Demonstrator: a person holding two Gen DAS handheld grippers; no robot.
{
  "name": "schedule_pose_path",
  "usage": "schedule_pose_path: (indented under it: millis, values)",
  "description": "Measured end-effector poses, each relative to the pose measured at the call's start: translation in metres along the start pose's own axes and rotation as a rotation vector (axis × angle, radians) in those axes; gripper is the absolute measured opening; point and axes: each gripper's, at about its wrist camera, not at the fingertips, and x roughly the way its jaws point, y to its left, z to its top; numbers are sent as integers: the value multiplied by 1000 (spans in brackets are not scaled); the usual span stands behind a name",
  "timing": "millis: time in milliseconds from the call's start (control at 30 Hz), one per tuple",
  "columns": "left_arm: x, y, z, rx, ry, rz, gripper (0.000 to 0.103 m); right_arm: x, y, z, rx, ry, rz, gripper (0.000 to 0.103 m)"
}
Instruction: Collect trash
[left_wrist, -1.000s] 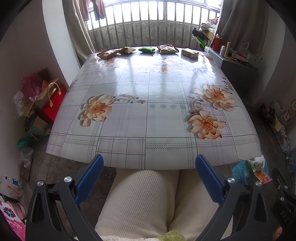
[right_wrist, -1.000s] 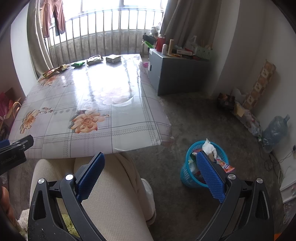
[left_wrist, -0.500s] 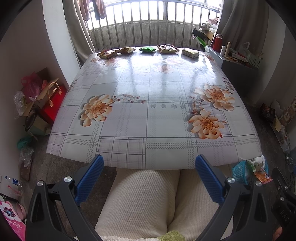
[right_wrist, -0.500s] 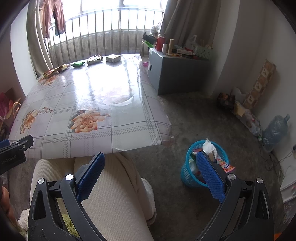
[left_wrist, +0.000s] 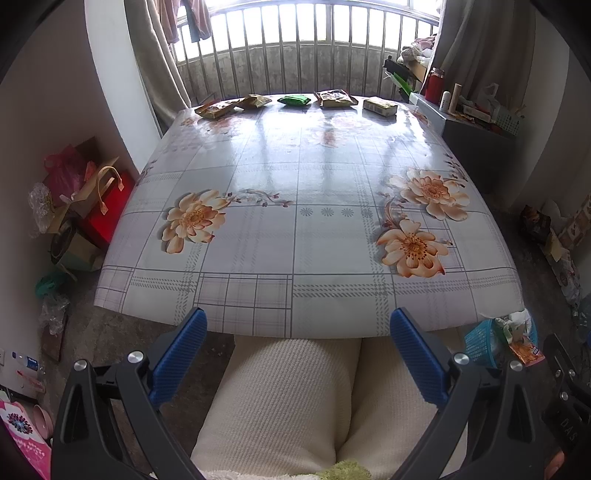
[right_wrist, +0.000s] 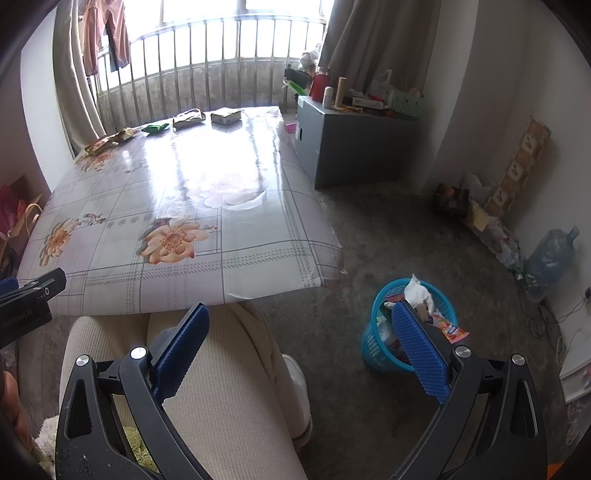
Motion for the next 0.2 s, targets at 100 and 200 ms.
schedule_pose_path:
  millis: [100, 200]
  values:
    - [0, 1, 0, -2, 1, 0, 97, 0, 0, 0, 1, 0, -1, 95]
    - [0, 1, 0, -3, 5, 1, 97, 0, 0, 0, 2, 1, 0, 95]
